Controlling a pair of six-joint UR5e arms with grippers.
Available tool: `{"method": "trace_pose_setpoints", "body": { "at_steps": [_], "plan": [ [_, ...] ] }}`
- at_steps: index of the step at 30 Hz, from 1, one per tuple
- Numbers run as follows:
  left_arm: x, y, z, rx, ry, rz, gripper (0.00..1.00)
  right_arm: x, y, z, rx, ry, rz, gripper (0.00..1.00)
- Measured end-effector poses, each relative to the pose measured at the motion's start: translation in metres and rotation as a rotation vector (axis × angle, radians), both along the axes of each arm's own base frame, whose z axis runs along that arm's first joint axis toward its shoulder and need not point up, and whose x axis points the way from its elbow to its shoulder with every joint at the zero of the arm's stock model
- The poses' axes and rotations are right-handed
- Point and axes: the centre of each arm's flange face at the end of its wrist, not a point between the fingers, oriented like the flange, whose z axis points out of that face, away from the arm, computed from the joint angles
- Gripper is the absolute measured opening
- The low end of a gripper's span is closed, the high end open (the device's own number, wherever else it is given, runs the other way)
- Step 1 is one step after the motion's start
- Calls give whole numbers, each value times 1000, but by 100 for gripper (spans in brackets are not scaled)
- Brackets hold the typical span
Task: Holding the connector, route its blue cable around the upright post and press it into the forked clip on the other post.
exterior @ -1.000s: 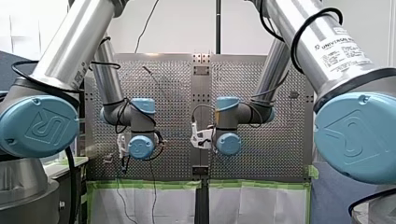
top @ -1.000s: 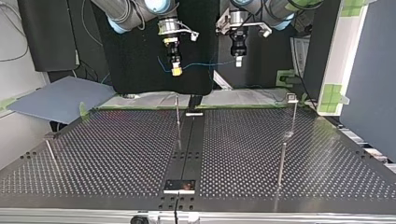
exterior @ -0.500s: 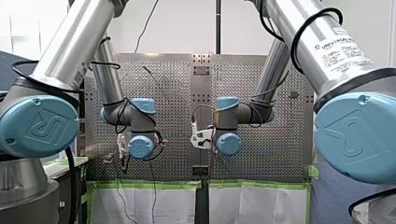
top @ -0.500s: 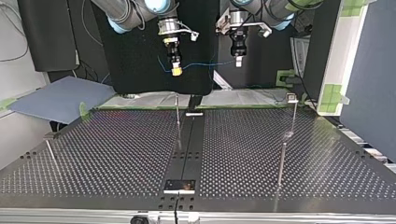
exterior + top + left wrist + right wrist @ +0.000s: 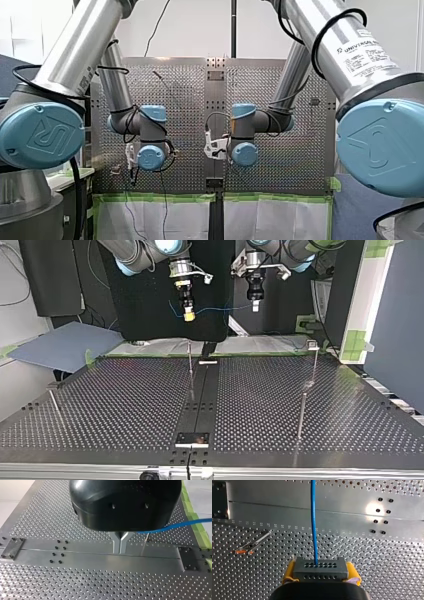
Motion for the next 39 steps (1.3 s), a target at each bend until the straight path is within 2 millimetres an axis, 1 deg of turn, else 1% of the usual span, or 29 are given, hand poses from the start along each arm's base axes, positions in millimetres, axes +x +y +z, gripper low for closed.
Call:
{"method": "trace_pose_setpoints", "body": {
  "at_steps": [6, 10, 14, 39],
  "plan": [
    [-4, 1, -2, 7, 7, -3, 0, 0, 1, -1, 3, 2, 1, 37],
    [-11, 5, -5, 17, 21, -4, 0, 0, 13, -13, 32, 30, 16, 37],
    [-13, 6, -6, 19, 24, -4, 0, 1, 18, -18, 43, 42, 24, 37],
    [-13, 6, -6, 20, 25, -5, 0, 1, 19, -19, 46, 44, 26, 37]
  ]
}}
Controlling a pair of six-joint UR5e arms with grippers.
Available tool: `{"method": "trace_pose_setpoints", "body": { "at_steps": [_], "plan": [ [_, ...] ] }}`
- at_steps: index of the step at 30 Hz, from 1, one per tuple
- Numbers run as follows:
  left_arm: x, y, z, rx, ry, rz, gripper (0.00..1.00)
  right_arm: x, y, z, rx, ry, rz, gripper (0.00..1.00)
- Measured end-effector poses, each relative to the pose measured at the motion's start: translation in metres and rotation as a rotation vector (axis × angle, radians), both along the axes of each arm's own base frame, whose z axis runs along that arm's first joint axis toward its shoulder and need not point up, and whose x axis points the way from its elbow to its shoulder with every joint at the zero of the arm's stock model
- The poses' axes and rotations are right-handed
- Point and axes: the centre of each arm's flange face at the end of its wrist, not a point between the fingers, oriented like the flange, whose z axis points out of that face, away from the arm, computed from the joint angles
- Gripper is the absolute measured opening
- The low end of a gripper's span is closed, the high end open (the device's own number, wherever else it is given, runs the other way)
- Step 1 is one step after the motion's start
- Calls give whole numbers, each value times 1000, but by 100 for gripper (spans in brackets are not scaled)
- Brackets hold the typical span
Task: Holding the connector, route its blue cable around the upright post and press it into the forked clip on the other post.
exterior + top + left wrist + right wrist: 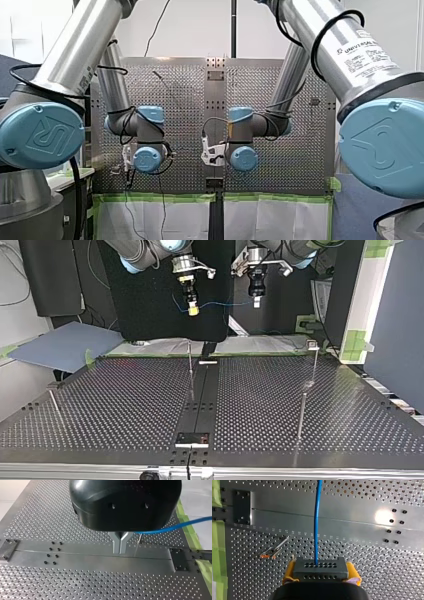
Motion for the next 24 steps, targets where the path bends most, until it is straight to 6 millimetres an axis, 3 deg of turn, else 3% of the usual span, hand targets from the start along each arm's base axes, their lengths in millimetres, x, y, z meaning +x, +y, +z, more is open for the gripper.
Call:
{"method": "trace_pose_setpoints", "body": {
  "at_steps": [17, 24],
  "plan": [
    [0, 1, -1, 7, 5, 0, 0, 2, 1, -2, 1, 9, 0, 37],
    [19, -8, 21, 17, -24, -24, 0, 19, 6, -7, 17, 35, -15, 37]
  ]
}}
